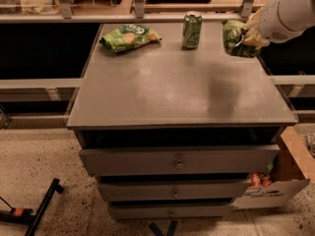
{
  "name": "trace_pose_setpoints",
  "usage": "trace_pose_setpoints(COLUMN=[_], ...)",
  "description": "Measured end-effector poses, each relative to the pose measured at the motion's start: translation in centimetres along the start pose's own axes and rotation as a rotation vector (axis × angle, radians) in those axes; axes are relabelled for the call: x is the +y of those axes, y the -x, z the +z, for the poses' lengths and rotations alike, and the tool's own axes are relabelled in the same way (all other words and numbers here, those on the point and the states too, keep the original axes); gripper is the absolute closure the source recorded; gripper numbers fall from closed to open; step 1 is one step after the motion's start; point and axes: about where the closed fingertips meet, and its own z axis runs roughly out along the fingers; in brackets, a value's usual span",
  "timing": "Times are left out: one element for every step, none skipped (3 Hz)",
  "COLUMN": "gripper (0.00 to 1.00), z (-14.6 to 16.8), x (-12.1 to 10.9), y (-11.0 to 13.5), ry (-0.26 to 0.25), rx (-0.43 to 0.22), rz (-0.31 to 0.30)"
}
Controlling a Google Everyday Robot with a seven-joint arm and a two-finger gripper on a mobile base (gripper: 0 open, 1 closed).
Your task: Move green jalapeno chip bag near green can
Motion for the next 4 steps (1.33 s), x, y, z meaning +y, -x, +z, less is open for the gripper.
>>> trace_pose_setpoints(gripper=[1.0, 1.0, 1.0, 1.0], z=[1.3, 2.3, 3.5, 4.8], x=[-1.1, -1.7, -2.4, -3.0], y=[1.2, 2.3, 3.0, 3.3], ry=[-0.028, -0.04, -0.038, -0.035], rx=[-0.021, -0.028, -0.028, -0.016], rz=[-0.018, -0.039, -0.049, -0.038])
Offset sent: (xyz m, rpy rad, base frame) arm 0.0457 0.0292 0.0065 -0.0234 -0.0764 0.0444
